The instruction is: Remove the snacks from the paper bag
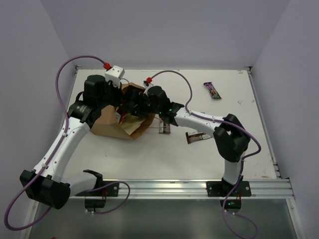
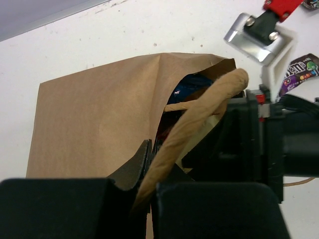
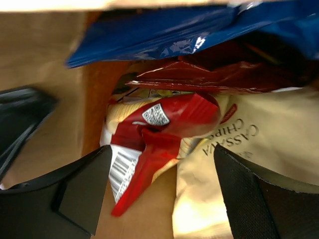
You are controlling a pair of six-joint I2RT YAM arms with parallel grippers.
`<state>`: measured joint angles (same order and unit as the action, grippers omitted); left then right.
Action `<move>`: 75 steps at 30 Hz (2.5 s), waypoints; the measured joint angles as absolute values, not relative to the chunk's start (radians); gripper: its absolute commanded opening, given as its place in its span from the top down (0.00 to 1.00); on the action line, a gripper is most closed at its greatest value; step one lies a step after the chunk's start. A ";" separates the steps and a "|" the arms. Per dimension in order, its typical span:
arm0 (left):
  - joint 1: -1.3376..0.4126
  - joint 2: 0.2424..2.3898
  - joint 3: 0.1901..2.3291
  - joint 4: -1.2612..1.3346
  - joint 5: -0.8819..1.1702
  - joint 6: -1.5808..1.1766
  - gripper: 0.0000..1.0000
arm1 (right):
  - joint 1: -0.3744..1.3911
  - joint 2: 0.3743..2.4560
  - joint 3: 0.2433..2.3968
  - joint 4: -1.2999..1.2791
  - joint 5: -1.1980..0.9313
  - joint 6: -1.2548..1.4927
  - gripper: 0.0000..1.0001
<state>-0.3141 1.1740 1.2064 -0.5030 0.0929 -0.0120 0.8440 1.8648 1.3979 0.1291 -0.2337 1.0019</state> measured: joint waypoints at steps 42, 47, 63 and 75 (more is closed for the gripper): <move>-0.313 1.134 1.150 -0.464 0.009 -0.042 1.00 | 0.639 1.423 1.219 0.060 -0.543 0.885 1.00; -0.313 1.142 1.150 -0.478 -0.048 -0.041 1.00 | 0.551 1.317 1.250 -0.043 -0.606 0.825 1.00; -0.255 1.187 1.147 -0.480 -0.105 -0.041 1.00 | 0.267 1.494 1.610 -0.059 -0.637 0.791 1.00; -0.255 1.185 1.148 -0.498 -0.060 -0.041 1.00 | 0.249 2.175 1.827 0.191 -0.706 0.831 0.45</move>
<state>-0.2546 1.1851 1.1477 -0.4976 -0.0597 -0.0406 0.2489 2.1754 1.8275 0.1905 -0.7059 0.8307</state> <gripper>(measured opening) 0.016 0.167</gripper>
